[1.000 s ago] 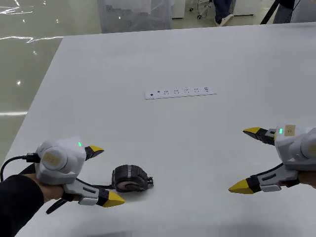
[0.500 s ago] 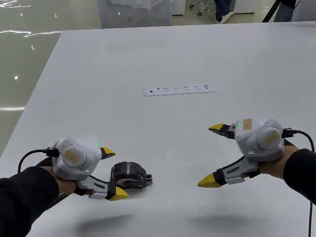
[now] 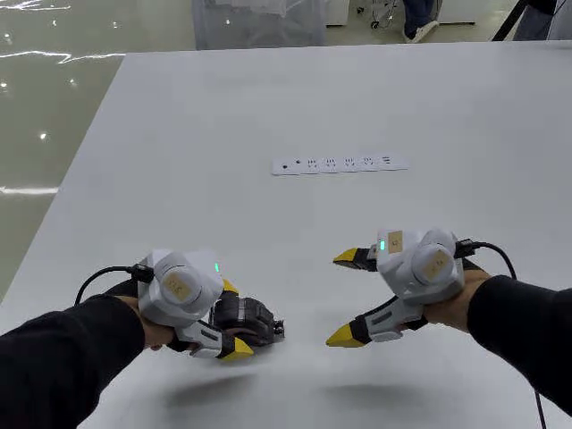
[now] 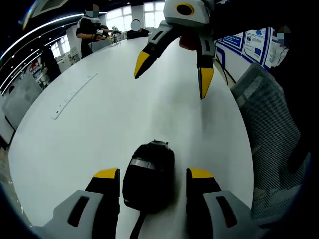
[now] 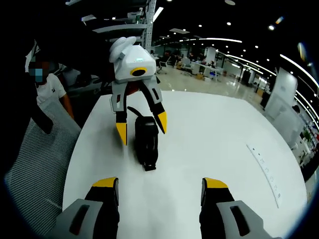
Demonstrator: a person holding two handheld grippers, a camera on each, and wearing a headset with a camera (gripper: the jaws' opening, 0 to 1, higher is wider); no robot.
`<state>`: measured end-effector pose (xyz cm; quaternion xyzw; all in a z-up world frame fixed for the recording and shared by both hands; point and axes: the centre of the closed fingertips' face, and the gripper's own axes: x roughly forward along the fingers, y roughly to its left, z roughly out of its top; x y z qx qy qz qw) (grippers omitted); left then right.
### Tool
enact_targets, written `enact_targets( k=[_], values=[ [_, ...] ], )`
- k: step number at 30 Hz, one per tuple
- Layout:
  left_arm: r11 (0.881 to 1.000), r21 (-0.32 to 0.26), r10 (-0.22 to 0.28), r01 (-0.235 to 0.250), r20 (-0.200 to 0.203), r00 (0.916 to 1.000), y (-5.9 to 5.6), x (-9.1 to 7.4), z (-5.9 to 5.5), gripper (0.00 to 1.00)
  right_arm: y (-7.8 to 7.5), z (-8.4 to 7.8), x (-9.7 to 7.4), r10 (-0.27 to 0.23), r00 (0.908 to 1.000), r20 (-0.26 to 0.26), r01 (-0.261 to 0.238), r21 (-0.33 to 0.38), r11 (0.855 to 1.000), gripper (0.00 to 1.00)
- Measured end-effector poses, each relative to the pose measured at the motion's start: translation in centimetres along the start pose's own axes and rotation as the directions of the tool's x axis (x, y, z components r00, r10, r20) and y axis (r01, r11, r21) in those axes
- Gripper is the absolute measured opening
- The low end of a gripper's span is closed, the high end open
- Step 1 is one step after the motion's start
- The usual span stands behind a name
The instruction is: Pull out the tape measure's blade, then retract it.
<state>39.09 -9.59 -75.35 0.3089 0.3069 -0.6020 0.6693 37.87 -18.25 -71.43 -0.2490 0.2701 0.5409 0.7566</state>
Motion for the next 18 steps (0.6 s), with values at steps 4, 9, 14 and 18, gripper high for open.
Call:
enact_targets(
  k=[4,9,14,18],
  values=[
    [1.0,-0.004,0.016,-0.016,0.001,0.9999,0.3,0.1,0.4,0.39,-0.3,0.5,0.6,0.0,1.0,0.002,0.0,-0.006,1.0,0.6],
    [1.0,0.018,0.019,-0.019,-0.025,0.9995,0.5,0.1,0.1,0.32,0.0,0.5,1.1,0.024,0.9997,-0.005,-0.024,-0.008,1.0,0.57],
    [0.998,0.067,0.001,0.003,-0.065,0.9979,0.3,0.2,-0.1,0.3,0.4,0.6,2.0,0.035,0.9994,-0.003,-0.035,-0.016,0.999,0.55],
    [0.998,0.066,0.022,-0.019,-0.05,0.9985,0.4,0.1,-0.3,0.29,0.8,0.2,3.0,0.058,0.9981,-0.02,-0.059,-0.04,0.997,0.52]
  ],
)
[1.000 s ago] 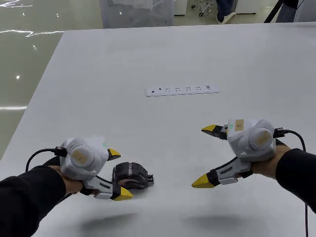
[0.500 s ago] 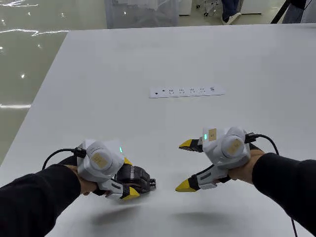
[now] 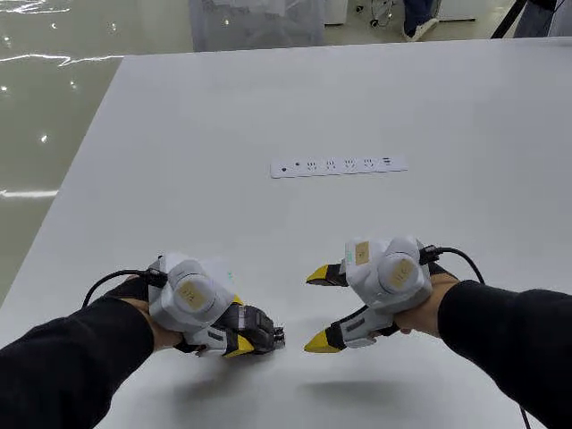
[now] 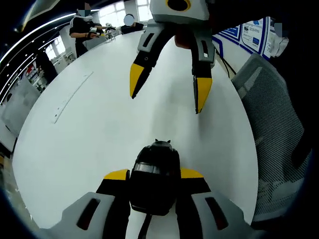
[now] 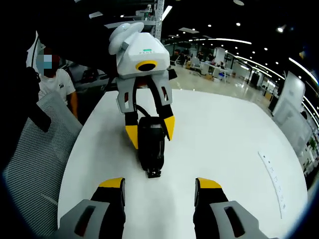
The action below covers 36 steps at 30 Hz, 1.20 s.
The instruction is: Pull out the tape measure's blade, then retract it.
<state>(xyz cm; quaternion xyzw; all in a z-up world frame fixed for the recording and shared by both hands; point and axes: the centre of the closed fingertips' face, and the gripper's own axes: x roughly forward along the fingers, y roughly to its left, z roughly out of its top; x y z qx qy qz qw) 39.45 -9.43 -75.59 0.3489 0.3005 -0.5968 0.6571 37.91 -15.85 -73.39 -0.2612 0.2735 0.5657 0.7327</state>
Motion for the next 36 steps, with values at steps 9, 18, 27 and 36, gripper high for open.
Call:
enact_targets(
  k=[9,18,27,36],
  values=[
    [1.0,0.005,0.01,-0.01,0.006,0.9999,0.0,0.0,0.2,0.28,0.2,-0.4,1.1,0.032,0.9994,-0.009,-0.032,0.002,0.999,0.44],
    [1.0,0.009,-0.019,0.019,-0.005,0.9998,-0.1,0.1,0.1,0.27,0.1,-0.3,2.4,0.053,0.9986,-0.002,-0.053,-0.013,0.998,0.37],
    [1.0,0.014,-0.015,0.016,-0.007,0.9999,0.0,0.0,0.2,0.27,0.7,-0.6,4.1,0.073,0.997,-0.023,-0.074,-0.01,0.997,0.29],
    [1.0,0.01,-0.015,0.015,0.002,0.9999,0.0,0.0,0.1,0.27,2.2,-1.7,5.9,0.144,0.9856,-0.089,-0.147,-0.037,0.988,0.21]
  ],
)
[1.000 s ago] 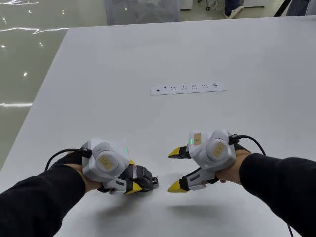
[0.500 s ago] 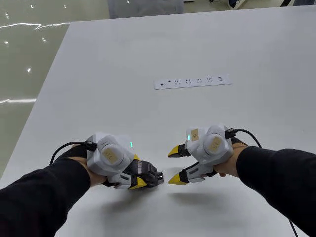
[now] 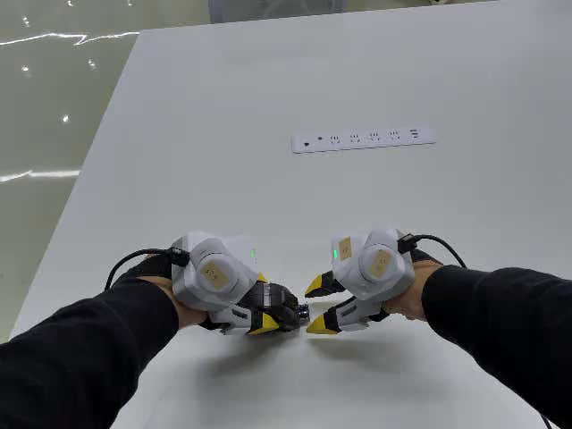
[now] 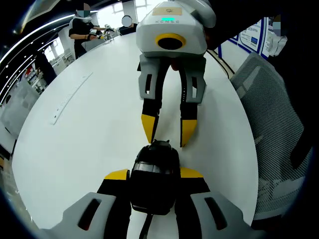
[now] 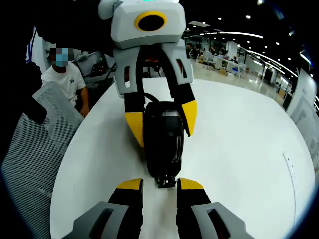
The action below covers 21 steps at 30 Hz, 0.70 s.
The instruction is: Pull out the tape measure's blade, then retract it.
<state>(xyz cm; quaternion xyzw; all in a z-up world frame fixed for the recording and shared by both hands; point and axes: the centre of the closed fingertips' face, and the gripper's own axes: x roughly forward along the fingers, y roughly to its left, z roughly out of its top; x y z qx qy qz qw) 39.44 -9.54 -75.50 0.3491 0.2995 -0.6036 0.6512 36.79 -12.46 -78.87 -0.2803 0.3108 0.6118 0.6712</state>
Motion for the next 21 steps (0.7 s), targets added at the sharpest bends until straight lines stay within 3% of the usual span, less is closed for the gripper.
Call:
enact_targets(
  k=[2,9,13,17,18,21],
  values=[
    [1.0,-0.001,0.001,-0.001,0.0,1.0,0.0,0.0,0.0,0.27,-0.5,0.5,0.1,-0.02,0.9993,0.032,0.019,0.028,0.999,0.2],
    [1.0,-0.003,0.003,-0.003,0.001,1.0,0.0,0.0,0.0,0.28,-1.2,0.4,0.1,-0.032,0.9991,0.029,0.031,0.023,0.999,0.1],
    [1.0,-0.003,0.004,-0.004,-0.001,1.0,0.0,0.1,0.0,0.28,-1.3,0.8,0.6,-0.025,0.9996,0.01,0.025,-0.021,0.999,0.1],
    [1.0,-0.005,0.004,-0.004,-0.005,1.0,0.0,0.1,0.0,0.27,-1.4,0.6,0.2,-0.021,0.9997,0.008,0.021,0.023,1.0,0.06],
    [1.0,-0.007,0.005,-0.005,-0.005,1.0,0.0,0.1,-0.1,0.27,-1.4,0.5,0.2,-0.031,0.9994,0.015,0.029,0.092,0.995,0.05],
    [1.0,-0.009,0.006,-0.006,0.003,1.0,0.0,-0.1,-0.2,0.27,-1.4,0.1,-0.2,-0.024,0.9997,0.005,0.023,0.085,0.996,0.03]
  ],
)
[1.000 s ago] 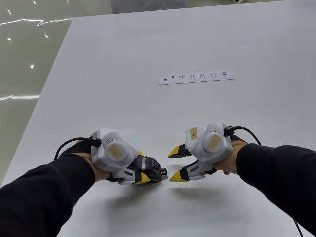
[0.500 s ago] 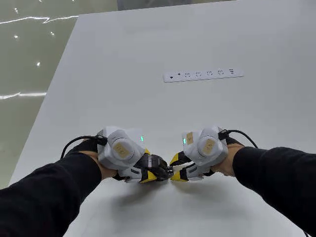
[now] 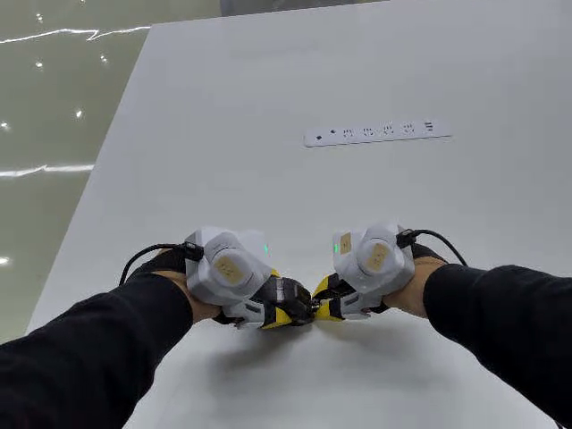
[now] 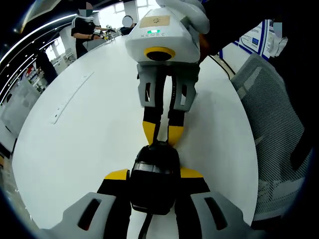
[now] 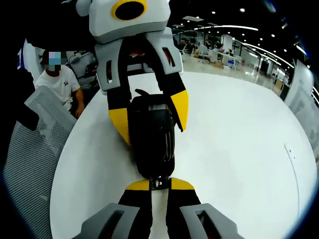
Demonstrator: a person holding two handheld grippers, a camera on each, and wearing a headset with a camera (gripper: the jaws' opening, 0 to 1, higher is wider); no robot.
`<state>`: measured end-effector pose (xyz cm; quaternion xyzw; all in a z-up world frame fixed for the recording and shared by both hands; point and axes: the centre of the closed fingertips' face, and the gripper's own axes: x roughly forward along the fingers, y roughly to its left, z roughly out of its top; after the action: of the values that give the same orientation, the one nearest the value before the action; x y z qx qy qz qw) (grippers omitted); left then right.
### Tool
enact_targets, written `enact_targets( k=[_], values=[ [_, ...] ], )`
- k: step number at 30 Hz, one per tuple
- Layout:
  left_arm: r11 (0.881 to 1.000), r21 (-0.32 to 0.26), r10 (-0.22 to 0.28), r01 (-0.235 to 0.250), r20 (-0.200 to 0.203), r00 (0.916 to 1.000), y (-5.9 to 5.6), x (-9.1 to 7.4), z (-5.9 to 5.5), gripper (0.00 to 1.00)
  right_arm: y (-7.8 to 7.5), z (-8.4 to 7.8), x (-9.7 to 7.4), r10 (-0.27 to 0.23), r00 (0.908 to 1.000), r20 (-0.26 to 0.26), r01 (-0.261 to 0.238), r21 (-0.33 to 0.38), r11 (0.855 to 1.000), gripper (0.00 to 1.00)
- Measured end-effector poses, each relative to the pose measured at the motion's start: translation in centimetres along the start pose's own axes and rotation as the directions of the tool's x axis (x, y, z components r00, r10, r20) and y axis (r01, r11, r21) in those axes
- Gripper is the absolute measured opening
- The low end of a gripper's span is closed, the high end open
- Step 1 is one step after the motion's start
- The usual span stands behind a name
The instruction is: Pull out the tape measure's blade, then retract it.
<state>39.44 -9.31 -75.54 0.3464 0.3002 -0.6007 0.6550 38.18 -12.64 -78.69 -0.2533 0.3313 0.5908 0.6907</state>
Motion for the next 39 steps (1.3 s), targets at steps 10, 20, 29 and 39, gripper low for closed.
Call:
enact_targets(
  k=[10,20,29,39],
  values=[
    [1.0,0.003,0.0,0.0,0.001,1.0,-0.1,0.1,0.1,0.27,0.2,-0.7,-0.1,0.001,0.9986,-0.053,-0.002,-0.021,1.0,0.02],
    [1.0,0.003,-0.001,0.001,0.001,1.0,-0.1,0.1,0.0,0.27,0.2,-0.9,-0.3,0.002,0.9983,-0.059,-0.003,-0.016,1.0,0.02],
    [1.0,0.009,-0.001,0.001,0.0,1.0,-0.1,0.2,0.1,0.28,0.0,-2.1,-1.1,-0.001,0.9957,-0.092,0.002,0.005,1.0,0.01],
    [1.0,0.011,-0.002,0.002,-0.002,1.0,-0.2,0.2,0.1,0.28,0.1,-2.8,-1.6,-0.004,0.9916,-0.129,0.011,0.048,0.999,0.0]
  ],
)
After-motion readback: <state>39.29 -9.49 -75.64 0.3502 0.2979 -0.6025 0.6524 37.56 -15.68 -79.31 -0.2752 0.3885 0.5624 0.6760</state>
